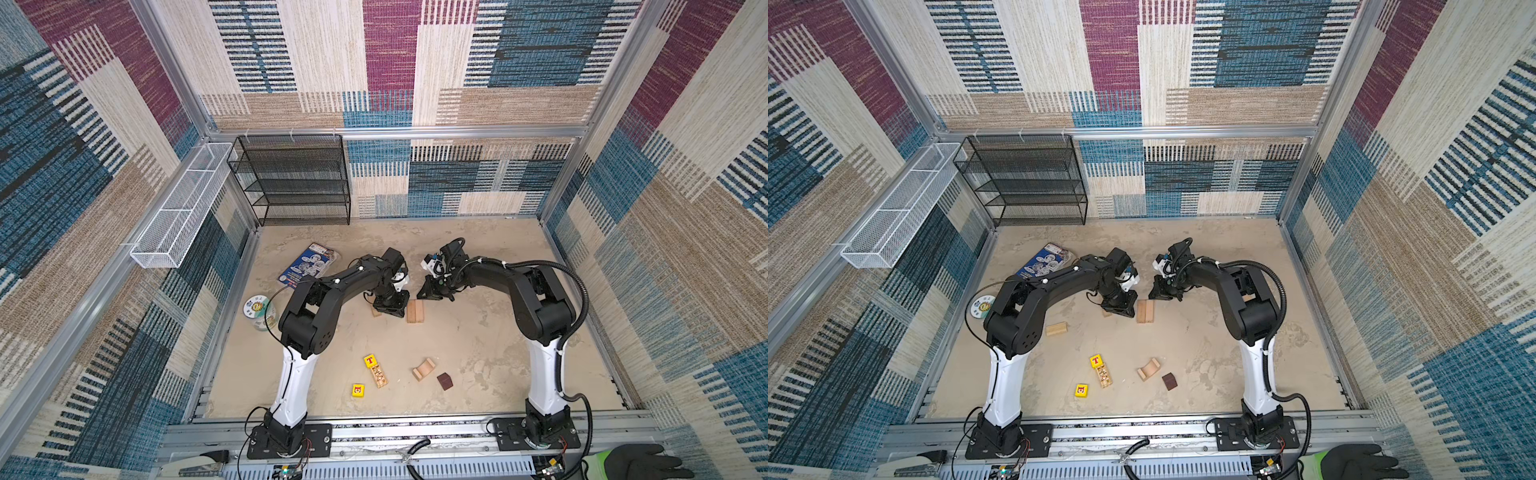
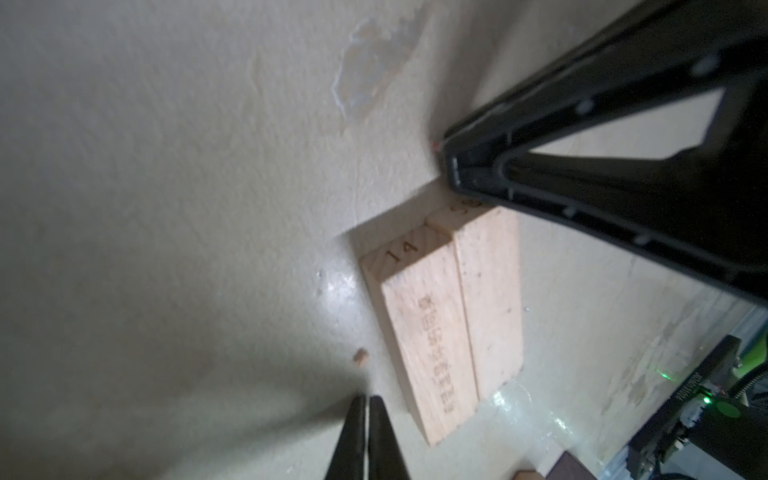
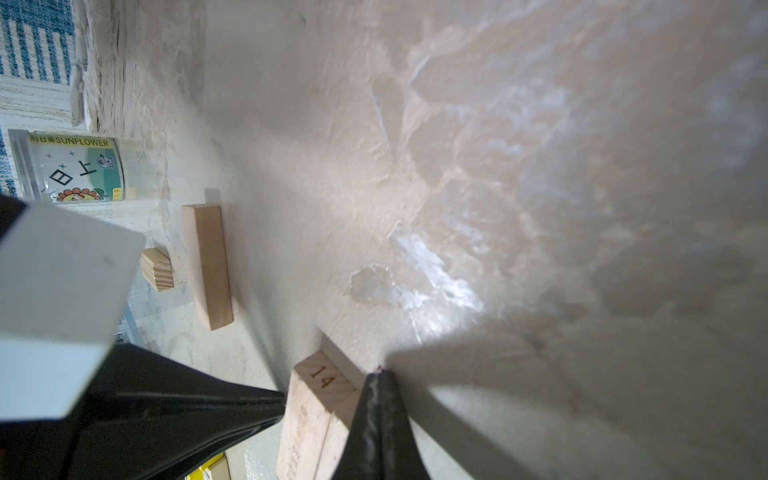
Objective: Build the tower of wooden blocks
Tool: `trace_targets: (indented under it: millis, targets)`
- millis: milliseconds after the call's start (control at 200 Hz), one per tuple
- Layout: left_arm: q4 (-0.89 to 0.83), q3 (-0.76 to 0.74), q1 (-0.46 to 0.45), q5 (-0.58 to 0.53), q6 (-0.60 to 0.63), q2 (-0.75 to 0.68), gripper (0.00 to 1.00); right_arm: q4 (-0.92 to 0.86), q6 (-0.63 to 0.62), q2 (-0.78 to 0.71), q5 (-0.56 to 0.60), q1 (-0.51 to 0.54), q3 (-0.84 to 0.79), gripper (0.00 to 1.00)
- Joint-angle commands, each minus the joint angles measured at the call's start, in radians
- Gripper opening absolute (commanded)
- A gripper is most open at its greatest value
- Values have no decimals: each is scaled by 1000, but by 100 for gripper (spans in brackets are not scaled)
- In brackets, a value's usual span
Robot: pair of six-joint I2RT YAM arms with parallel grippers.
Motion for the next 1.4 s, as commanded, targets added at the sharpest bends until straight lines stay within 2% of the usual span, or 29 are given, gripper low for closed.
trace_targets:
  millis: [0, 1032, 1162, 1397]
  targets:
    - [-10, 3, 1, -10, 10, -10, 9, -16, 10, -3, 11, 1, -4, 0]
    - [-10, 3, 0, -21, 9, -16, 9, -16, 18, -12, 40, 1, -2, 0]
    - [-10, 5, 0, -33, 20, -33, 9, -6, 32, -33, 70, 1, 4, 9]
    - [-12, 2, 0, -128, 71, -121, 10, -9, 45, -75, 131, 1, 32, 24]
